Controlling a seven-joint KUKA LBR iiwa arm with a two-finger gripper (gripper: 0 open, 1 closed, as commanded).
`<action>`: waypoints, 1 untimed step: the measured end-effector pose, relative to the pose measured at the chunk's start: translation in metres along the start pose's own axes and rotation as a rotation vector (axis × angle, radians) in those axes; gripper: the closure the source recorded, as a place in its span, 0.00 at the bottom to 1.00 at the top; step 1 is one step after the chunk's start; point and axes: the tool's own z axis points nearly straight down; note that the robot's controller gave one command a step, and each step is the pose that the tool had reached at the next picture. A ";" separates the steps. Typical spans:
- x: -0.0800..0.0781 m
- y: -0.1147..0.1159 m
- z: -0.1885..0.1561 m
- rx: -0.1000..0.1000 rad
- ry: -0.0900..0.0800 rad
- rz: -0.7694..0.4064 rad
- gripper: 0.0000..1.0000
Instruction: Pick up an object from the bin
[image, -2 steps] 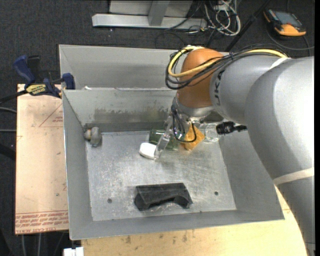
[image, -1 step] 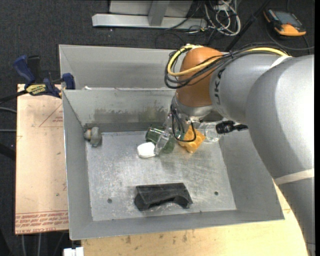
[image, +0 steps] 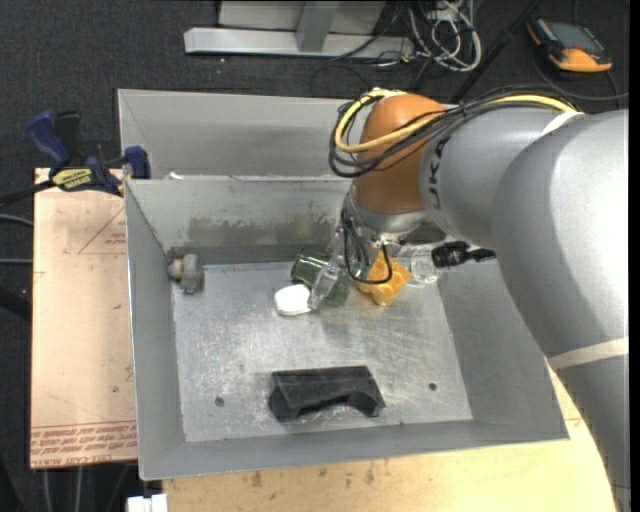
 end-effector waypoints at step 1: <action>0.001 -0.001 -0.003 0.002 0.003 0.000 1.00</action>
Offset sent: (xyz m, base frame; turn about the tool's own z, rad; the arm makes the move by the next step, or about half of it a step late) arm 0.0000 0.0000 0.0448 0.0000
